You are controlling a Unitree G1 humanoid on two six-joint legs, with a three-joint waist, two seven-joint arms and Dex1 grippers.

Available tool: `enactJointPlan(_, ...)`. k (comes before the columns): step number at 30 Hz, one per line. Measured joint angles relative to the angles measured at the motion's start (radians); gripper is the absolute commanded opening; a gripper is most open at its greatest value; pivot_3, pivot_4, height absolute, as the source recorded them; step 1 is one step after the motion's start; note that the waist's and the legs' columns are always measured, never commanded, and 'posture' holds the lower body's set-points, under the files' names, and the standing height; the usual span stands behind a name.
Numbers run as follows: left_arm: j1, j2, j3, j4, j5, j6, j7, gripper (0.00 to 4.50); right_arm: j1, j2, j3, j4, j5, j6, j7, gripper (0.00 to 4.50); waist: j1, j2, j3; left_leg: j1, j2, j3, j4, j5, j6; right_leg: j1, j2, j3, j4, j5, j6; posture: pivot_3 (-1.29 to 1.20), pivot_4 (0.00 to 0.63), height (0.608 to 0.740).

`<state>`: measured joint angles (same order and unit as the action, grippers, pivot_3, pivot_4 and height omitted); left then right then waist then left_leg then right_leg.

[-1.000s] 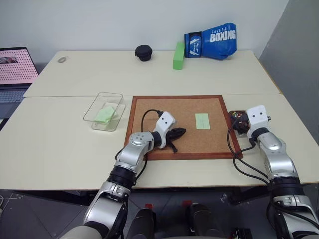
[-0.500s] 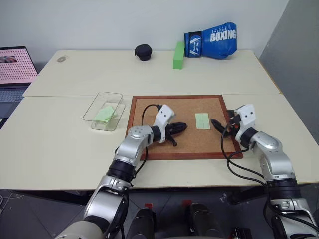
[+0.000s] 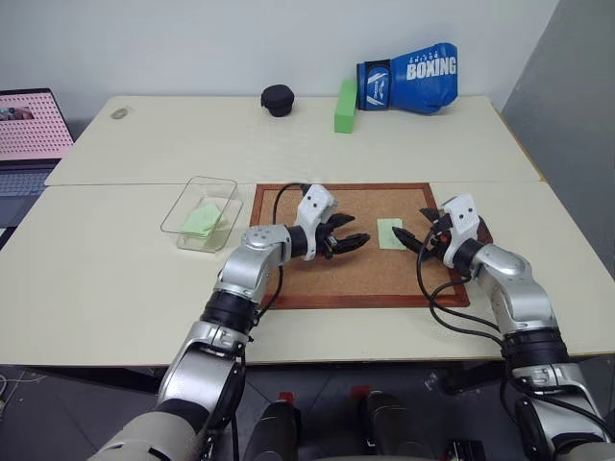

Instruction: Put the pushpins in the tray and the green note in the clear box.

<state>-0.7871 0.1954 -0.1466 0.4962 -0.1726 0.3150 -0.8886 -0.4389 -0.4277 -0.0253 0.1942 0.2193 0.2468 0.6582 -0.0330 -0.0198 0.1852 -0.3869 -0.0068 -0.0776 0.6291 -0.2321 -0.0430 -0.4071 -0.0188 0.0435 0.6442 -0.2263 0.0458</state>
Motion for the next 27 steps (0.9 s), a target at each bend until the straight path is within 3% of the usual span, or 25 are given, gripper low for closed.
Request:
enactJointPlan(2,-0.039,-0.002,-0.004,0.073,0.021,-0.043,-0.001,4.38,0.039,-0.008,0.007,-0.055,0.004,0.021,0.015,4.28,0.001,0.0,0.0,-0.001,0.0,0.0,0.0,0.0,0.0,0.0,0.0,0.0,0.0,0.0,0.0,0.0,0.15,0.74)
enactJointPlan(13,-0.327,-0.117,-0.012,0.656,0.122,-0.308,-0.024,4.38,0.069,-0.016,-0.005,-0.127,0.004,0.073,-0.05,4.28,-0.001,-0.001,0.001,-0.008,-0.001,0.0,0.001,0.0,0.0,-0.006,0.0,0.0,-0.001,0.0,0.001,0.0,0.15,0.74)
enactJointPlan(27,-0.405,-0.173,-0.001,0.827,0.237,-0.37,0.054,4.38,0.185,-0.013,-0.032,-0.335,0.013,0.151,-0.12,4.28,0.001,-0.002,0.001,-0.013,-0.001,0.0,0.002,0.0,0.0,-0.012,0.0,0.0,0.002,0.001,0.002,0.0,0.15,0.74)
